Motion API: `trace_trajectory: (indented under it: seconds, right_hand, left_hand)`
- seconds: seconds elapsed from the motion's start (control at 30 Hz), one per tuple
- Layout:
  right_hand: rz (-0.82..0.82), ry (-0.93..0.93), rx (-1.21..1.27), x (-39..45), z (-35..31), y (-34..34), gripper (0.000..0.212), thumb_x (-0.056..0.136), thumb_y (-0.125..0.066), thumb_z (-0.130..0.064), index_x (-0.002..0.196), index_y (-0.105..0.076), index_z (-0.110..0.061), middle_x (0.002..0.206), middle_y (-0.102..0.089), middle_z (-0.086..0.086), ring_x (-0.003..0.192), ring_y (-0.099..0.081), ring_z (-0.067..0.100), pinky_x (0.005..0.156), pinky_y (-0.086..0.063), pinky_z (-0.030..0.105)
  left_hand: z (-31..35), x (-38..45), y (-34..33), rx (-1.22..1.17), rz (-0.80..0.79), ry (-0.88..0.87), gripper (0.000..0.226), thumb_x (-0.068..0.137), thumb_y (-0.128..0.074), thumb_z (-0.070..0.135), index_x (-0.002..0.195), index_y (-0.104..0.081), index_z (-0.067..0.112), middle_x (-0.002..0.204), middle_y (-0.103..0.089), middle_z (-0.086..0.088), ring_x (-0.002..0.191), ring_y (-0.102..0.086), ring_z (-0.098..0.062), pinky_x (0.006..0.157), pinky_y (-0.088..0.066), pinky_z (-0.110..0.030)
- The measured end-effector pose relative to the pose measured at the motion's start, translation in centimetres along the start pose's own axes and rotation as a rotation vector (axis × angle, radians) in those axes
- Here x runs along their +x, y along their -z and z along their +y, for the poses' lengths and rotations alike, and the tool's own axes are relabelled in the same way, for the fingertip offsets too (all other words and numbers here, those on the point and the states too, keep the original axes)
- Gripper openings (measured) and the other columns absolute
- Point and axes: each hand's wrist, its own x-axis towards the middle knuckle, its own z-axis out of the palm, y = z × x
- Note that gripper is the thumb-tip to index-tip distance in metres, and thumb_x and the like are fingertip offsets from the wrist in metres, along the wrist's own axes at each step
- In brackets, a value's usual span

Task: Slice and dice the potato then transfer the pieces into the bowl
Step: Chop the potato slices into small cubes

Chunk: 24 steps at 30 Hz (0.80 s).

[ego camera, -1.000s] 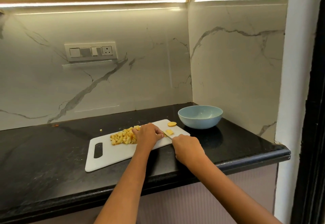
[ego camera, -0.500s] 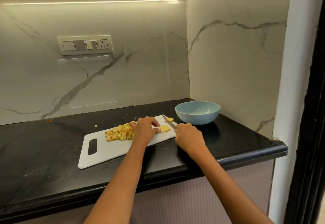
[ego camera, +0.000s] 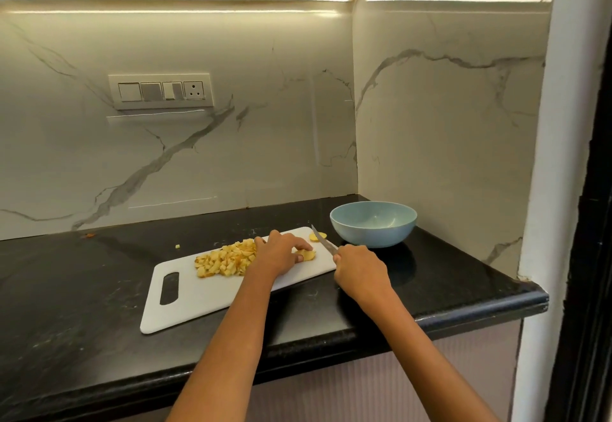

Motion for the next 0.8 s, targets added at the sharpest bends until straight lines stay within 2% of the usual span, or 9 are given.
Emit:
trace_trajectory:
  seconds: [0.07,0.23,0.4,0.63,0.8]
  right_hand:
    - [-0.026,0.016,-0.028,-0.4,-0.1,0.2,0.023,0.099,-0.044,-0.023,0.113,-0.057,-0.01,0.106,-0.061,0.007,0.086,-0.058,0.018,0.065,-0.038,0.026]
    - [-0.01,0.039,-0.079,-1.0,-0.3,0.2,0.022,0.098,-0.044,-0.023,0.113,-0.056,-0.011,0.103,-0.06,0.006,0.077,-0.051,0.015,0.064,-0.037,0.026]
    - [0.0,0.068,-0.157,-1.1,-1.0,0.0,0.025,0.097,-0.047,-0.018,0.12,-0.054,-0.009,0.109,-0.06,0.009,0.092,-0.062,0.019,0.071,-0.044,0.026]
    - [0.028,0.121,-0.235,-1.5,-1.2,-0.1,0.027,0.098,-0.046,-0.015,0.123,-0.051,-0.008,0.114,-0.059,0.01,0.097,-0.062,0.021,0.074,-0.045,0.026]
    - [0.008,0.15,-0.252,-1.5,-1.3,-0.1,0.027,0.098,-0.047,-0.02,0.123,-0.052,-0.012,0.115,-0.058,0.009,0.098,-0.06,0.02,0.074,-0.043,0.027]
  left_hand:
    - [0.0,-0.2,0.1,0.033,0.017,0.013,0.031,0.096,-0.048,0.025,0.126,-0.055,0.034,0.138,-0.048,0.0,0.134,-0.028,-0.023,0.112,-0.013,-0.053]
    - [0.6,-0.5,0.1,0.184,0.035,0.076,0.032,0.097,-0.044,0.033,0.128,-0.054,0.03,0.133,-0.051,-0.001,0.129,-0.034,-0.022,0.111,-0.019,-0.05]
    - [1.7,-0.9,-0.4,0.316,0.065,0.119,0.033,0.096,-0.04,0.042,0.118,-0.061,0.028,0.125,-0.055,-0.002,0.121,-0.04,-0.022,0.104,-0.025,-0.046]
    - [1.0,-1.6,-0.2,0.112,0.045,0.105,0.036,0.096,-0.043,0.043,0.121,-0.06,0.024,0.134,-0.051,-0.001,0.129,-0.036,-0.023,0.108,-0.016,-0.05]
    - [0.2,-1.7,-0.4,0.019,0.046,0.08,0.029,0.096,-0.046,0.035,0.118,-0.062,0.028,0.132,-0.055,0.002,0.128,-0.037,-0.021,0.109,-0.016,-0.05]
